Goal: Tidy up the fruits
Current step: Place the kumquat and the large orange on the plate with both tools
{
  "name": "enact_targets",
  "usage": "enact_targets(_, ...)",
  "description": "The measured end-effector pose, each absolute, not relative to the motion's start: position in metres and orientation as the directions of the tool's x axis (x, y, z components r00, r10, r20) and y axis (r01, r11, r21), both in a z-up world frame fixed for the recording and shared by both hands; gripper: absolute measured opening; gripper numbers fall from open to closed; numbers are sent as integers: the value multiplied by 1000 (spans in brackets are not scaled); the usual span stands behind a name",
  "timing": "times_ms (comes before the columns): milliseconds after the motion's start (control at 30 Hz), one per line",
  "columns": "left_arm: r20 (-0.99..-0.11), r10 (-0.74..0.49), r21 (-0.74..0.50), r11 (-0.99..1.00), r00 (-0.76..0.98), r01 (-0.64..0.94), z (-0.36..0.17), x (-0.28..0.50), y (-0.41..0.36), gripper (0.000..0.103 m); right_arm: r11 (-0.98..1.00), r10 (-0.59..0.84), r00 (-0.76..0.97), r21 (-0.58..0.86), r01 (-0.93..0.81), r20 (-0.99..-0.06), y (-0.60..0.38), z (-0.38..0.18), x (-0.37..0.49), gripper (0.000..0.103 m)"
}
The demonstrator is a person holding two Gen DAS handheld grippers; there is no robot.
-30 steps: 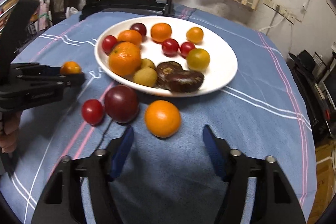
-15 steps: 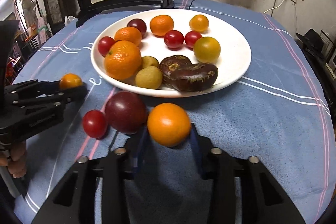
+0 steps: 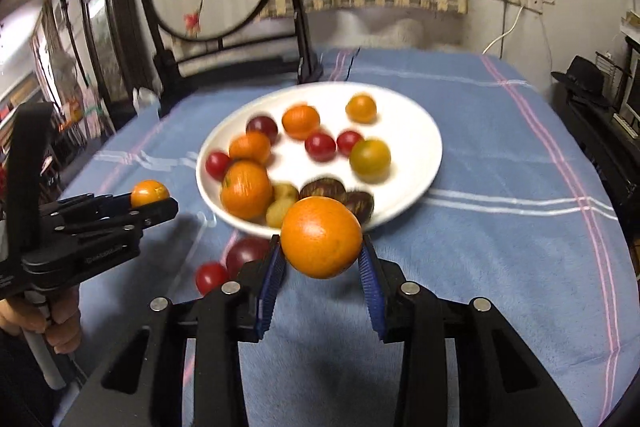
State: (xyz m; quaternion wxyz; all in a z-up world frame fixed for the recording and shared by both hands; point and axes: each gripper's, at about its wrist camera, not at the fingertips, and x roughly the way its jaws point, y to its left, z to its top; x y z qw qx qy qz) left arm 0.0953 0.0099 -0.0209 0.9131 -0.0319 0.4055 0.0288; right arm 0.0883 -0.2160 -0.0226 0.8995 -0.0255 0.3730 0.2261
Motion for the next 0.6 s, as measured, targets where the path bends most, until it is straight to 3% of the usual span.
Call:
enact_targets(200,-724,16,-14,999,690,-38,12,124,-7,38,890,422,676,134,-436,-604,-210,10,98,38)
enact_targets(600,-760,65,10,996,647,-88,-3,193,-15,38,898,393,669,107,-426,-631,-182,-8,151,39)
